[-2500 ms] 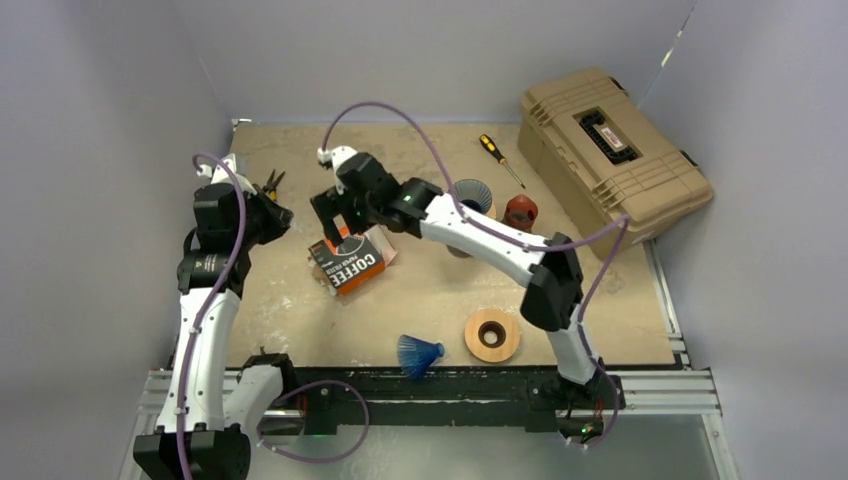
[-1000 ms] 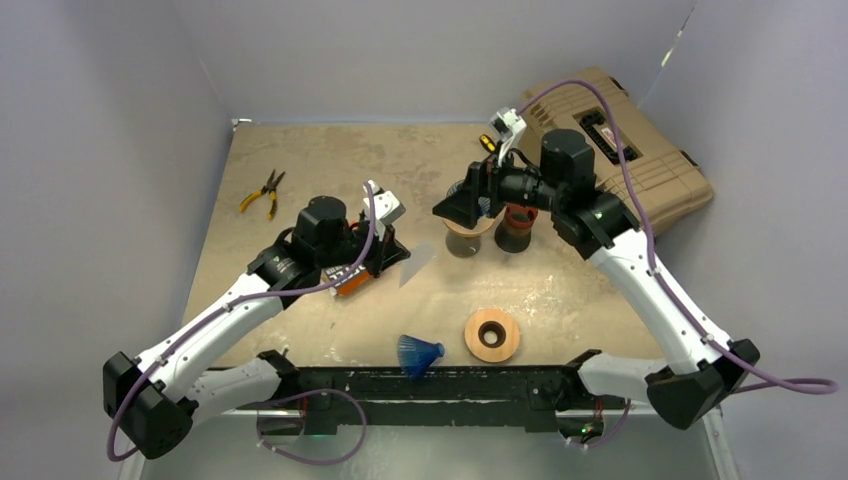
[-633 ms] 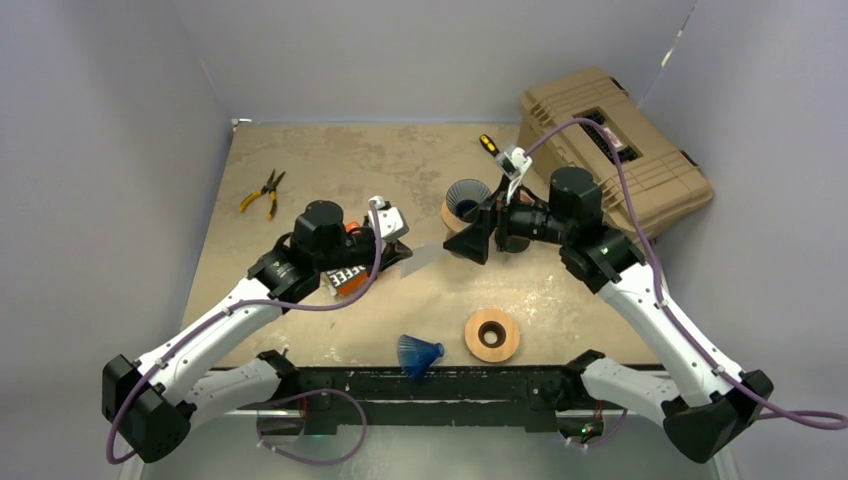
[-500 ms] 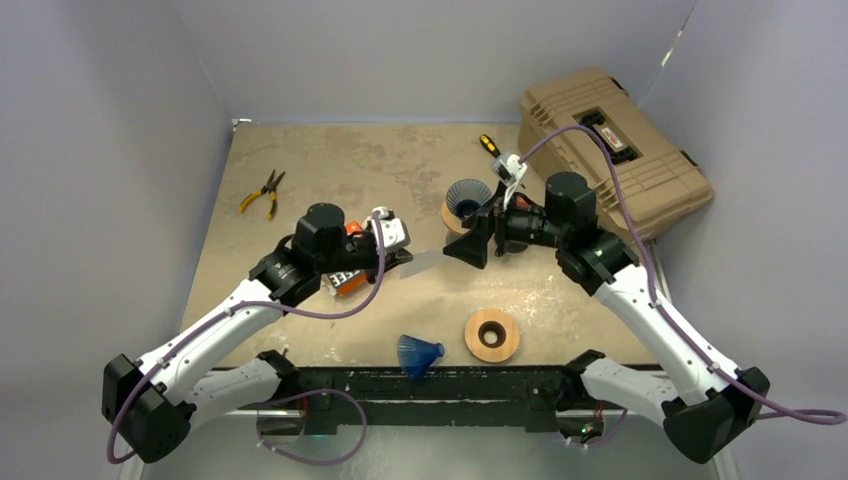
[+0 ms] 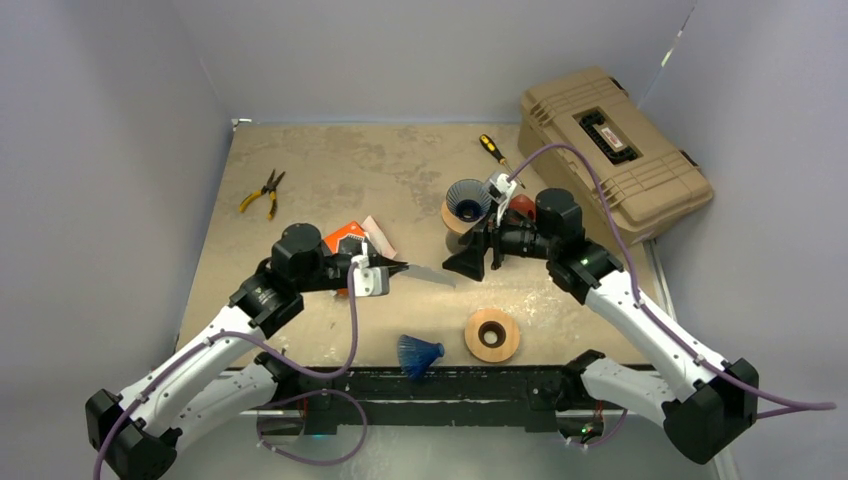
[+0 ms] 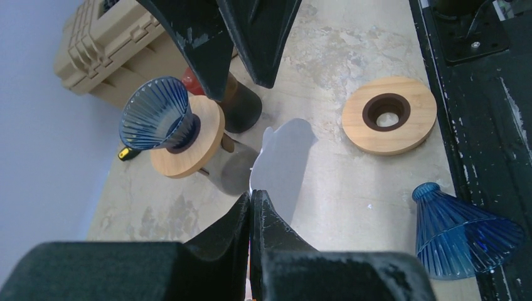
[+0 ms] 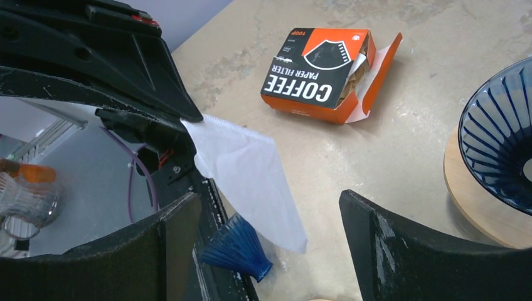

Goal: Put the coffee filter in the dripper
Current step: Place the coffee filter in the coffee dripper.

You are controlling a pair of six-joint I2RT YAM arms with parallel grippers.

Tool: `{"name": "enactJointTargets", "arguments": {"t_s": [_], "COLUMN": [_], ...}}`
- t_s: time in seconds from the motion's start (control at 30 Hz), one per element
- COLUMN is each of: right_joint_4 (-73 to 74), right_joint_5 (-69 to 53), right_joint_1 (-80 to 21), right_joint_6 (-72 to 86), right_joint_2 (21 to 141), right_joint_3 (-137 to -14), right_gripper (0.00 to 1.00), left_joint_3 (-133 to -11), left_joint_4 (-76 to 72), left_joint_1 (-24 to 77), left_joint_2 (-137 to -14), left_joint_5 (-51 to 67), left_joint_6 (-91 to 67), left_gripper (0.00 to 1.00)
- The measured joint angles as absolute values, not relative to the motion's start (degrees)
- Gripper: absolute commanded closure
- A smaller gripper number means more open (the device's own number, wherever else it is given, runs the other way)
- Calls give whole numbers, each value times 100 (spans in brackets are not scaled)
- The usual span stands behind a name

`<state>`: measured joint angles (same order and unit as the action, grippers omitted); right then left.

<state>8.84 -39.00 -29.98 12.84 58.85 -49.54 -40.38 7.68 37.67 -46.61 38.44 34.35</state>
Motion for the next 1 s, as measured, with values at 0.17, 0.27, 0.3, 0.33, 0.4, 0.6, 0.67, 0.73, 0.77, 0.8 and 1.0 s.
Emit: {"name": "enactJointTargets", "arguments": {"t_s": [0.17,0.27,0.3,0.33,0.4,0.6,0.67,0.73,0.77,0.8,1.0], "right_joint_4": [784,762,760,742,722,681,681,676,679,676,659], "right_joint_5": [-3955,-3959,-3962,-3962,-3966,-4007,-4007,-4005,-4003,-4003,-3848], "right_joint_1": [-2998,-2998,-2998,-2998,-2998,-2998,-2998,-2998,-2998,-2998,-2998], "right_joint_6": [1232,1168,1144,1127,1100,1022,1000,991,985,980,989], "right_joint_2": [5885,5887,5892,5894,5898,6001,6003,6003,6003,6003,6001], "right_joint_3": [-4934,-4915,-4901,-4877,-4818,-4641,-4613,-4598,-4593,-4589,-4552], "right_gripper": [15,14,14,13,12,10,9,9,9,9,9], "left_joint_3": [-4038,-4038,-4038,-4038,-4038,-4038,-4038,-4038,-4038,-4038,-4038], "left_joint_4": [709,646,617,580,491,392,392,390,390,381,169], "left_joint_1": [3767,3767,3767,3767,3767,3767,3767,3767,3767,3767,3767], "left_joint_2": [-4665,-4665,-4665,-4665,-4665,-4687,-4698,-4703,-4705,-4703,-4709], "left_joint_5": [3983,4049,4060,4077,4115,4174,4174,4176,4176,4176,4180], "left_joint_6": [3581,3570,3564,3562,3548,3498,3470,3448,3411,3382,3190], "left_gripper": [100,100,100,100,100,100,100,100,100,100,100]}}
